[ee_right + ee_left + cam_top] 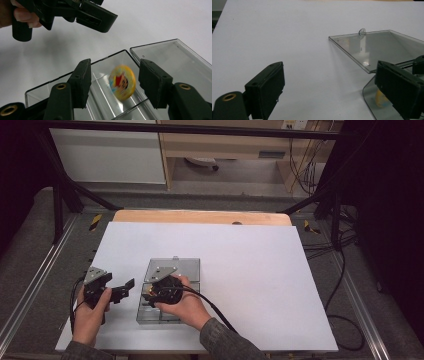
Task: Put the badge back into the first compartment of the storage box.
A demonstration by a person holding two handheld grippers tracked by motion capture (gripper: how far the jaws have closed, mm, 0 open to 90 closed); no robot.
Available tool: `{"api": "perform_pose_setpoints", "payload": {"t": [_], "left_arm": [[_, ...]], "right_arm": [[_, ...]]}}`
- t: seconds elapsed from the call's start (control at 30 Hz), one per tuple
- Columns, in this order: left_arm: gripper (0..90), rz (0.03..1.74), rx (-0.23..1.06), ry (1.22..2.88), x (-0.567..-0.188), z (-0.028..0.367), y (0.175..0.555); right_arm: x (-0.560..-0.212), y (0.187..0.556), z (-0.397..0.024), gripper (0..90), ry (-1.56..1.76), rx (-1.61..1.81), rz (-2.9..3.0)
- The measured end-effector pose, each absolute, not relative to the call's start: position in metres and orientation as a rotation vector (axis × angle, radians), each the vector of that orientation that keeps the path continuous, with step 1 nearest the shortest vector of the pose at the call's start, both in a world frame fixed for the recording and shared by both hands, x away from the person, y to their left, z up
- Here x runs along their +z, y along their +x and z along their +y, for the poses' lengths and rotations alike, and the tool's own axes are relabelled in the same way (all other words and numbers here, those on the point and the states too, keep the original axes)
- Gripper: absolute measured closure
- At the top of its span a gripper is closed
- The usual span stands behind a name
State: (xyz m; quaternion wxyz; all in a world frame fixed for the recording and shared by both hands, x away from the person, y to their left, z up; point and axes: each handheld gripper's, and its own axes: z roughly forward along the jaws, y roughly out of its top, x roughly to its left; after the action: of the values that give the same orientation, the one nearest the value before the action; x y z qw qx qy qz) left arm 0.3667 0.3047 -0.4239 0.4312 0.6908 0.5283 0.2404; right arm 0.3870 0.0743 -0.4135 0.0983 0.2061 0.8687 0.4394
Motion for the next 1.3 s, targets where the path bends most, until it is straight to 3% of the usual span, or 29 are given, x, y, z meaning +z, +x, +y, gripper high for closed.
{"api": "perform_pose_setpoints", "payload": {"t": [0.93,1.3], "left_arm": [[8.8,1.323,0.601,1.724,-0.424,0.305,0.367],[8.8,1.321,0.600,1.731,-0.425,0.305,0.367]], "right_arm": [[-0.405,0.388,0.064,37.9,0.666,1.308,2.554],[-0.396,0.395,0.039,23.2,0.745,1.325,2.507]]}}
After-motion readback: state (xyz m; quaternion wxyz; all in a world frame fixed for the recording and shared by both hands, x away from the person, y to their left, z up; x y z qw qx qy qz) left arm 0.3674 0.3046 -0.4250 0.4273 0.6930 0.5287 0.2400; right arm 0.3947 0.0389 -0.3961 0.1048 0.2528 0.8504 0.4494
